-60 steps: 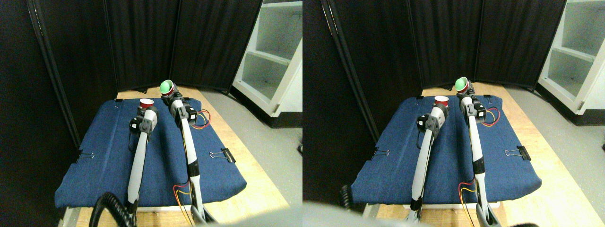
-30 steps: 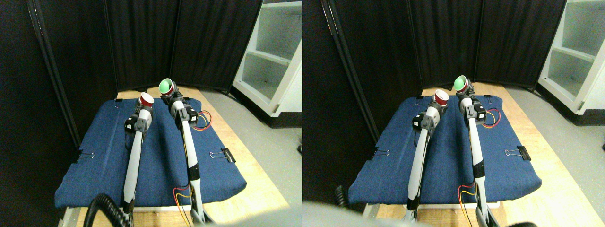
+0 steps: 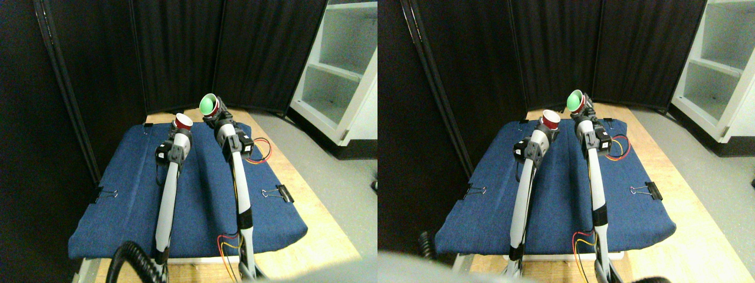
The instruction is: Pour (bimanual)
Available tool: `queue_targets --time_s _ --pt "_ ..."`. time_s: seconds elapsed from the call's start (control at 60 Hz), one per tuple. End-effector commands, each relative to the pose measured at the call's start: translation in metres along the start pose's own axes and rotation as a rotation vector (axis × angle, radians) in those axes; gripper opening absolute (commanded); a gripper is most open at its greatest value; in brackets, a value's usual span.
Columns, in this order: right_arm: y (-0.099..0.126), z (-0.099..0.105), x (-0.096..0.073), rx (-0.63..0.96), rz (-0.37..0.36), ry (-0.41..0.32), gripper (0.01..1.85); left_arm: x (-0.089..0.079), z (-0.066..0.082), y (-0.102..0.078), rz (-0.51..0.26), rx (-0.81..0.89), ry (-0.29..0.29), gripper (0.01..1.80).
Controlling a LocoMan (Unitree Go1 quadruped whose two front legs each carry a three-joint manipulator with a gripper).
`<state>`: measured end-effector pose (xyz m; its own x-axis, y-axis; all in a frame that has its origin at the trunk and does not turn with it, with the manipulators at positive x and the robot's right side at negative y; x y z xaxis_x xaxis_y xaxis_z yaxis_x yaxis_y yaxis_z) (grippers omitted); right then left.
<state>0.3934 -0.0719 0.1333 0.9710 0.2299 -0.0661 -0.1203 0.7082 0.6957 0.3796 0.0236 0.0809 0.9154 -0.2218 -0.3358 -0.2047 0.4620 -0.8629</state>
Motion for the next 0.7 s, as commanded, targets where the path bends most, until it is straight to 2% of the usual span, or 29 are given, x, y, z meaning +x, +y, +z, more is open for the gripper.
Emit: queue_targets --time_s 0.017,0.133,0.267,0.333,0.467,0.583,0.7 --pt "0.0106 0.0028 -0.0029 -0.016 0.040 -0.023 0.33 -0.0020 -0.0033 -0.0097 -0.039 -0.026 -0.006 0.33" --pt "0.0120 0.0020 -0.0031 -0.033 0.038 -0.019 0.33 -0.0005 -0.0084 -0.0131 -0.040 -0.046 0.020 0.33" --pt "0.0138 0.0018 -0.0037 -0.057 0.027 -0.015 0.33 0.0003 -0.0115 -0.0151 -0.016 -0.071 0.007 0.33" --pt "0.0138 0.0026 -0.0032 -0.070 0.046 -0.012 0.34 0.0001 -0.0120 -0.0152 -0.018 -0.066 0.003 0.33" --pt "0.0137 0.0047 -0.0034 -0.112 0.030 -0.010 0.33 0.0003 -0.0116 -0.0153 -0.024 -0.070 0.009 0.33" --pt "0.0129 0.0070 -0.0012 -0.150 0.054 -0.009 0.34 0.0009 -0.0113 -0.0150 -0.024 -0.075 0.010 0.33" --pt "0.0142 0.0066 -0.0001 -0.168 0.045 -0.011 0.34 0.0009 -0.0118 -0.0151 -0.017 -0.093 0.006 0.33"
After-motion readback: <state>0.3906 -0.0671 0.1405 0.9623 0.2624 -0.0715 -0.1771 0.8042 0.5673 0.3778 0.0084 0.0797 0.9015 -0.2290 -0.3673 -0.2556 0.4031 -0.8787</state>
